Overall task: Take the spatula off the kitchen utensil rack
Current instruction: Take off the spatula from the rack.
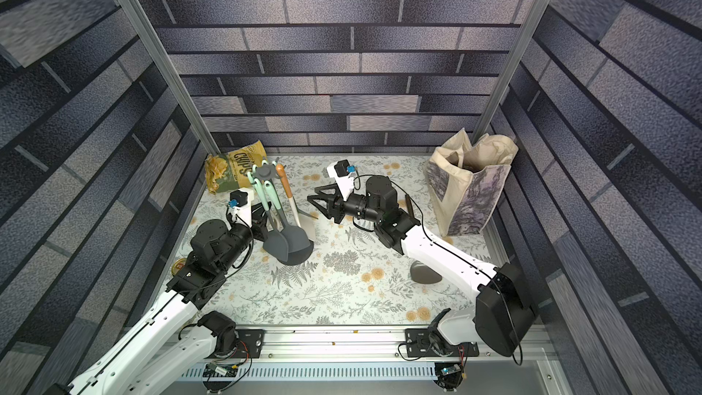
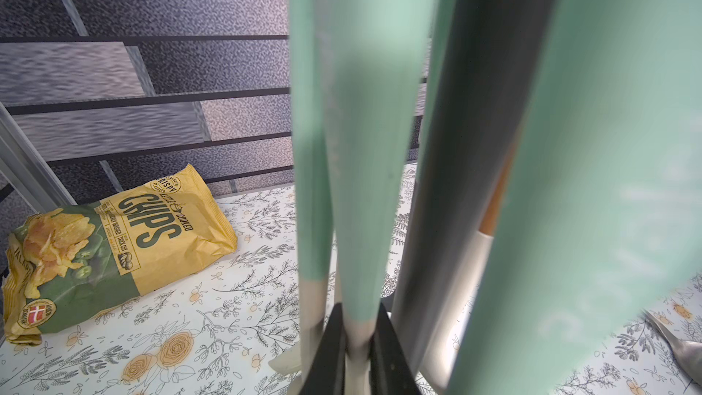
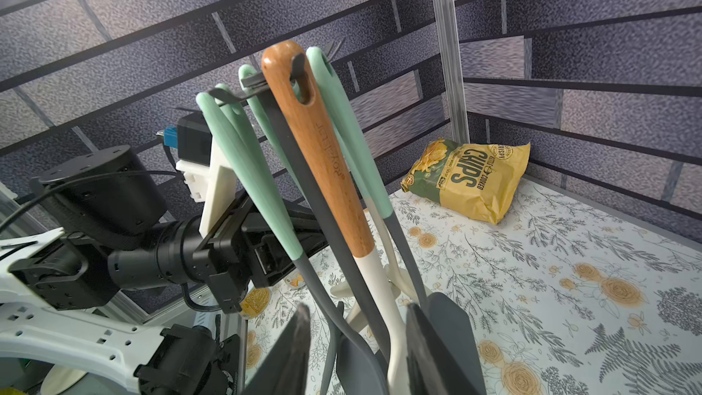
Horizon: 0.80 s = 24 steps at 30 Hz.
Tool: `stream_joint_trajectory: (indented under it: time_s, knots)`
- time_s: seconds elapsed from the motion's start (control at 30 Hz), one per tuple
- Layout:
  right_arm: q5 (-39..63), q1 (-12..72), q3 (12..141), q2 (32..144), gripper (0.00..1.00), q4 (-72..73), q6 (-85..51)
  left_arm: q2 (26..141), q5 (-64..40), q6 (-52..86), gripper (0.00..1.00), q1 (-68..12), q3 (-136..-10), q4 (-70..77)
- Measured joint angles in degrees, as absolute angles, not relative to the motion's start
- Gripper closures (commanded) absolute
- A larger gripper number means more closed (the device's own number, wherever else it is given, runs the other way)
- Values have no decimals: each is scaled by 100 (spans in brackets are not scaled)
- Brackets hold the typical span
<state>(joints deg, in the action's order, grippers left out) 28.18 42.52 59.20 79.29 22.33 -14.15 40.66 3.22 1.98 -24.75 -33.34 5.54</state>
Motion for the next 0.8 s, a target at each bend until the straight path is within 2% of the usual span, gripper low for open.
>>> stream_joint_trajectory:
  time_s: [0.8]
  knots:
    - [2709, 4954, 6582, 8401, 57, 2150, -917, 4066, 364, 198, 89, -2475, -3332, 554]
